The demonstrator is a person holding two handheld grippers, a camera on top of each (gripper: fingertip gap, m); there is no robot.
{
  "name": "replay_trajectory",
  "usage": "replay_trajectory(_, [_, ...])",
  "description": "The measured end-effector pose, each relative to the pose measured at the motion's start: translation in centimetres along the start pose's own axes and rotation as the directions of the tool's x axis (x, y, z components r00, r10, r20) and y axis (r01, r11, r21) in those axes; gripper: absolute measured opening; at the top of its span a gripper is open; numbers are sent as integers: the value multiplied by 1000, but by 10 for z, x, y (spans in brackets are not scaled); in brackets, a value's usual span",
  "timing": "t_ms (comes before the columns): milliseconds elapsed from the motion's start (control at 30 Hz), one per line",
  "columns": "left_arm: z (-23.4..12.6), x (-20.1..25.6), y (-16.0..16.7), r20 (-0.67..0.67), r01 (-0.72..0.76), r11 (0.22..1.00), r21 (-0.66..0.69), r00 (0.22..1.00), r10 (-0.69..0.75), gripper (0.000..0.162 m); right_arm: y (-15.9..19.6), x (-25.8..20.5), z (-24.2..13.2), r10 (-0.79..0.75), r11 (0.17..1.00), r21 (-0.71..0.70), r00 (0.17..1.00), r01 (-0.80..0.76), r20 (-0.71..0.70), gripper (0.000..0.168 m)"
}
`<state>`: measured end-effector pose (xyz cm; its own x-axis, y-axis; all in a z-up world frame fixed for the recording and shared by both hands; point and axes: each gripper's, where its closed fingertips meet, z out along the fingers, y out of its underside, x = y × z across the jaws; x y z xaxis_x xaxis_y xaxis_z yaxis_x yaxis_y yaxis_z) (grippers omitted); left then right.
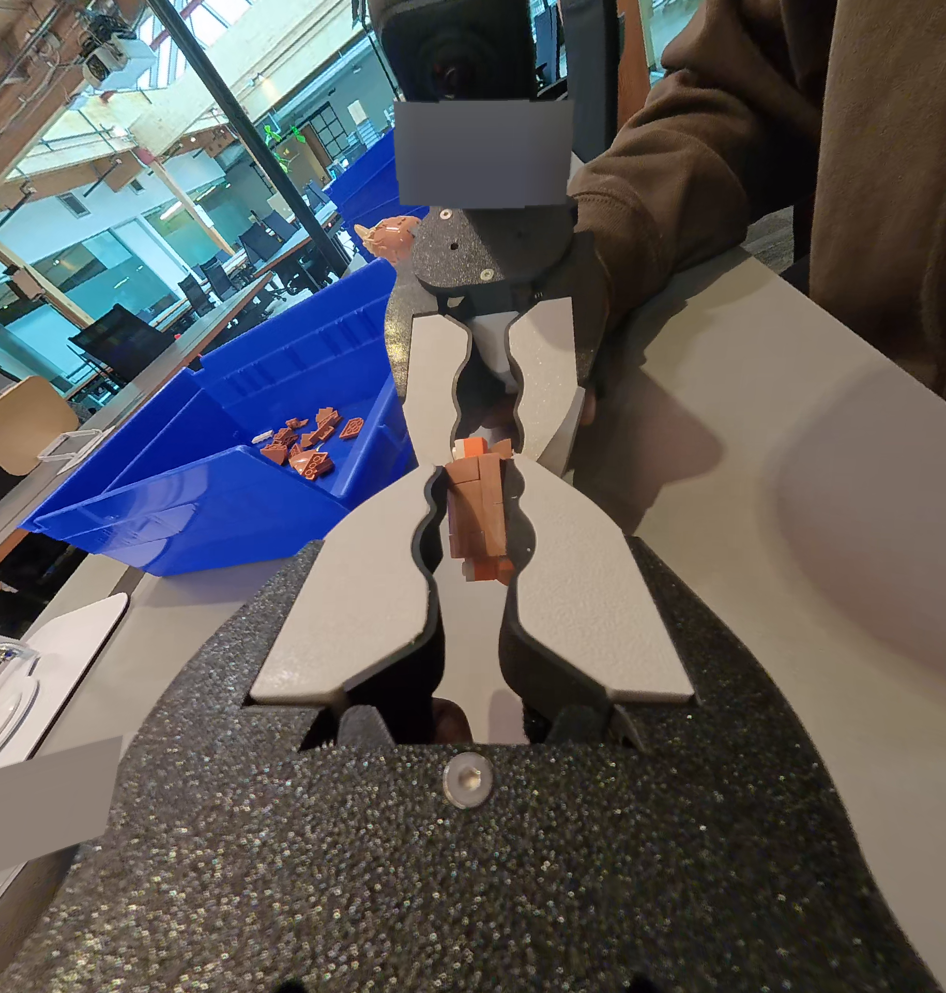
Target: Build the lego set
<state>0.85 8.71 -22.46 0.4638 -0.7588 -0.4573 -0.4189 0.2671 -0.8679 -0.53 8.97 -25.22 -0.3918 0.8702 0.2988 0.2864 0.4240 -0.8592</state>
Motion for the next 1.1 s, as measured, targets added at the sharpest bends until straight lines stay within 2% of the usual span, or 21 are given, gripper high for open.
replay_trajectory(333, [1, 2, 1, -20, 27, 999, 17, 999, -27, 21, 2, 1, 0, -19, 1000, -12, 1000, 19, -11, 24])
replay_trajectory(500, [2, 5, 2, -52, 56, 998, -6, 997, -57, 30, 6, -3, 3, -71, 996, -47, 997, 70, -11, 24])
replay_trajectory(567, [4, 9, 5, -67, 45, 999, -19, 997, -46, 23, 5, -3, 3, -72, 996, -46, 997, 72, -12, 24])
replay_trajectory(967, [2, 10, 3, -86, 61, 998, -11, 994, -62, 23, 2, -8, 3, -51, 998, -26, 999, 51, 16, 24])
replay_trajectory(1100, [4, 4, 1, -43, 74, 997, 23, 996, -73, 23, 1, 1, 0, -47, 999, -13, 999, 47, -19, 24])
